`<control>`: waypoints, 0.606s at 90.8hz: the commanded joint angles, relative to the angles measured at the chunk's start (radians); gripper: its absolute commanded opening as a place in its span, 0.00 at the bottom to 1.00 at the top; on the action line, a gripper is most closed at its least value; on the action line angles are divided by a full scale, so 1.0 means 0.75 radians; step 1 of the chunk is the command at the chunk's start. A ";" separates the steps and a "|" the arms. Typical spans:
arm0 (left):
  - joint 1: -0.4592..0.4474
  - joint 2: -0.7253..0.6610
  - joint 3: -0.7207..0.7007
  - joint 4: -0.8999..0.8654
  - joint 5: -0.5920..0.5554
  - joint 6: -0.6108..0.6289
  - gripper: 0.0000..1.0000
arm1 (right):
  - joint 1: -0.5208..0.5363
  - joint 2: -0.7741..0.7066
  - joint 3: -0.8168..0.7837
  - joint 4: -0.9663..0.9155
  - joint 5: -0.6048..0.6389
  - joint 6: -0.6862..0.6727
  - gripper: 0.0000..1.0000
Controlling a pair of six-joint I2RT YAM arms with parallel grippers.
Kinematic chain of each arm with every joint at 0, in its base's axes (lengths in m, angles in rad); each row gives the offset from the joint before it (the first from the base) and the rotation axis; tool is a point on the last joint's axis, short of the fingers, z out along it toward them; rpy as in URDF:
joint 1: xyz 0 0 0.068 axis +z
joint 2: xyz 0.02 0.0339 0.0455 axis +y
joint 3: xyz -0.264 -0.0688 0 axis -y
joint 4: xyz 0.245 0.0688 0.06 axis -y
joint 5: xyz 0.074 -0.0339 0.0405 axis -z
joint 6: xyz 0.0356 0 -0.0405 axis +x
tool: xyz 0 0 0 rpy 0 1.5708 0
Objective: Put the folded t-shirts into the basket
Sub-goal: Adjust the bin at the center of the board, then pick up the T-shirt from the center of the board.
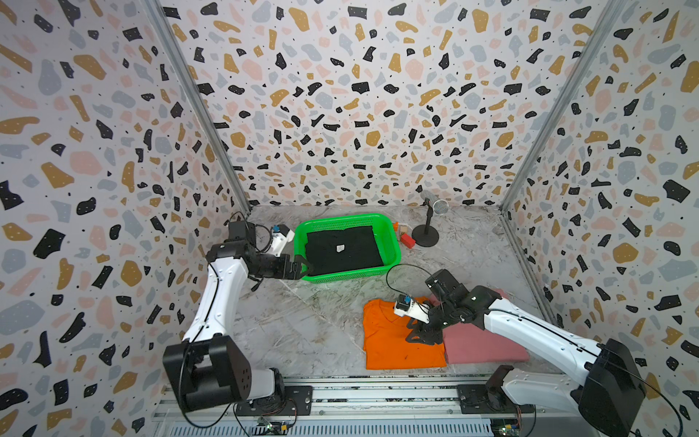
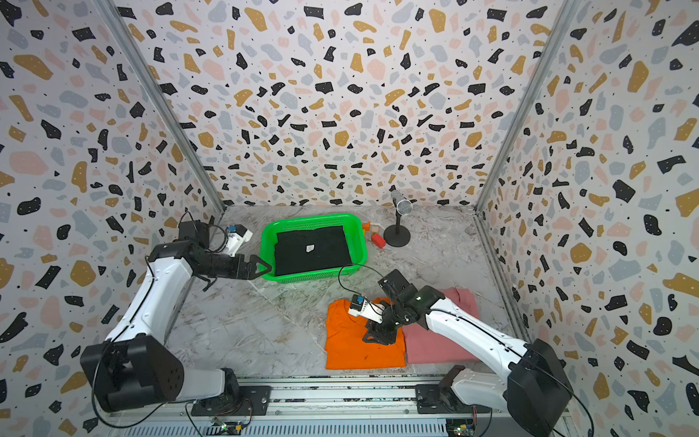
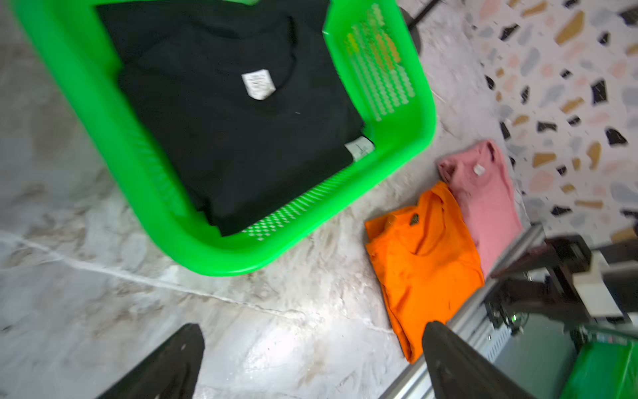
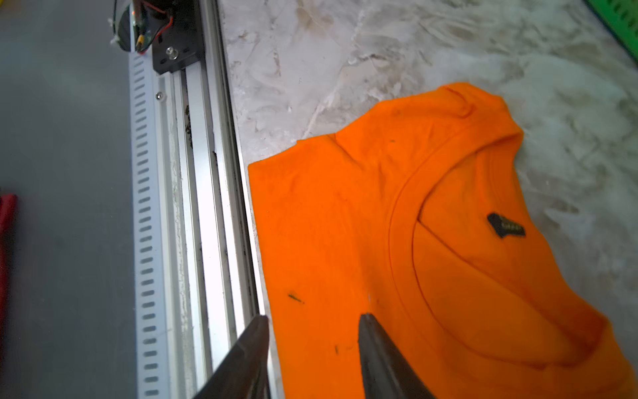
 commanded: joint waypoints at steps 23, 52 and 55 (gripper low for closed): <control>-0.312 -0.062 -0.334 0.072 -0.058 0.319 1.00 | 0.060 0.373 0.066 0.257 -0.146 -0.561 0.43; -0.360 0.042 -0.444 0.314 -0.132 0.150 1.00 | 0.120 0.744 0.305 0.104 -0.048 -0.667 0.34; -0.360 0.046 -0.446 0.333 -0.139 0.140 1.00 | 0.136 0.769 0.322 0.105 -0.023 -0.679 0.34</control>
